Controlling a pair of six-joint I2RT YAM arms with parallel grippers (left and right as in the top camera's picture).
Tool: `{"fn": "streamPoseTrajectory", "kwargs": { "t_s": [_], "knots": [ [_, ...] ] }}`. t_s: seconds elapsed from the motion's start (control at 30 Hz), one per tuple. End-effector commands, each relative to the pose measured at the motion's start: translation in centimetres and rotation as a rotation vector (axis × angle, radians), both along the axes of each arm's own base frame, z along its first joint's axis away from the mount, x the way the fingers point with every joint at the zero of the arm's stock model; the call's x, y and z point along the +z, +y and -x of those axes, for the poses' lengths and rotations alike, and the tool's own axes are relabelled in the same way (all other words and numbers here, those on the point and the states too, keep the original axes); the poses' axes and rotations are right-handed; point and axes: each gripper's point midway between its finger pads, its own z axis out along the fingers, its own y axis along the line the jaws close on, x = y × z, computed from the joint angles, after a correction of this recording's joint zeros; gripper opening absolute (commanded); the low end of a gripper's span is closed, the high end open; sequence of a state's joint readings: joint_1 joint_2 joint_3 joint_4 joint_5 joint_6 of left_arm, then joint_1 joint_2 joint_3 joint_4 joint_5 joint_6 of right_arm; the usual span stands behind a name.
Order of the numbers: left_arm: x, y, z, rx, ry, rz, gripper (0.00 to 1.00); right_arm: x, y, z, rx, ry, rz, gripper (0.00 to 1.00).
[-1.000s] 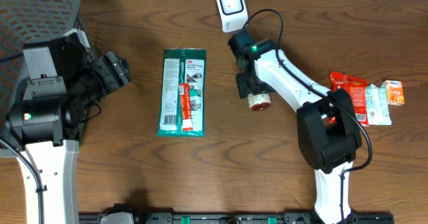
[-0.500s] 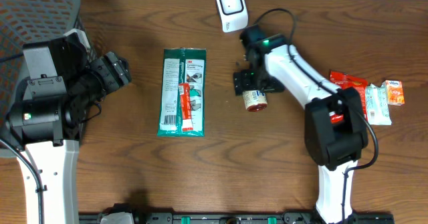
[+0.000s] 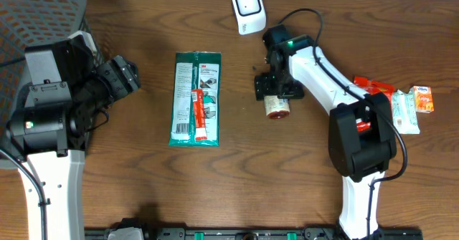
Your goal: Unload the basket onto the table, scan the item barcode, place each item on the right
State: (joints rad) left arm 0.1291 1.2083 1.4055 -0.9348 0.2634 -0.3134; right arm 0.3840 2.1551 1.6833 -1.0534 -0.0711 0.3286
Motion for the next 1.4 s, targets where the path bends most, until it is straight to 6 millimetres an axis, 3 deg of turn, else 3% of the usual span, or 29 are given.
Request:
{"fn": "streamPoseTrajectory", "kwargs": {
  "t_s": [0.0,0.23,0.5,0.87,1.07,1.2,1.37],
  "knots": [
    [0.2,0.1,0.0,-0.002,-0.005,-0.002,0.82,1.4,0.2,-0.7,-0.015,-0.041,-0.005,0.83],
    [0.2,0.1,0.0,-0.002,-0.005,-0.002,0.82,1.4,0.5,-0.9,-0.014,-0.050,-0.021,0.83],
    [0.2,0.1,0.0,-0.002,-0.005,-0.002,0.82,1.2,0.2,-1.3,-0.012,-0.074,0.012,0.75],
    [0.2,0.1,0.0,-0.002,-0.005,-0.002,0.82,-0.2,-0.1,-0.3,-0.054,-0.040,0.022,0.73],
    [0.2,0.1,0.0,-0.002,-0.005,-0.002,0.83,-0.1,-0.1,-0.2,-0.047,-0.039,0.020,0.55],
    [0.2,0.1,0.0,-0.002,-0.005,-0.002,0.83,1.6,0.0,-1.0,-0.050,-0.067,0.008,0.45],
    [0.2,0.1,0.0,-0.002,-0.005,-0.002,0.82,5.5,0.3,-1.7,-0.044,-0.158,-0.023,0.39]
  ]
}}
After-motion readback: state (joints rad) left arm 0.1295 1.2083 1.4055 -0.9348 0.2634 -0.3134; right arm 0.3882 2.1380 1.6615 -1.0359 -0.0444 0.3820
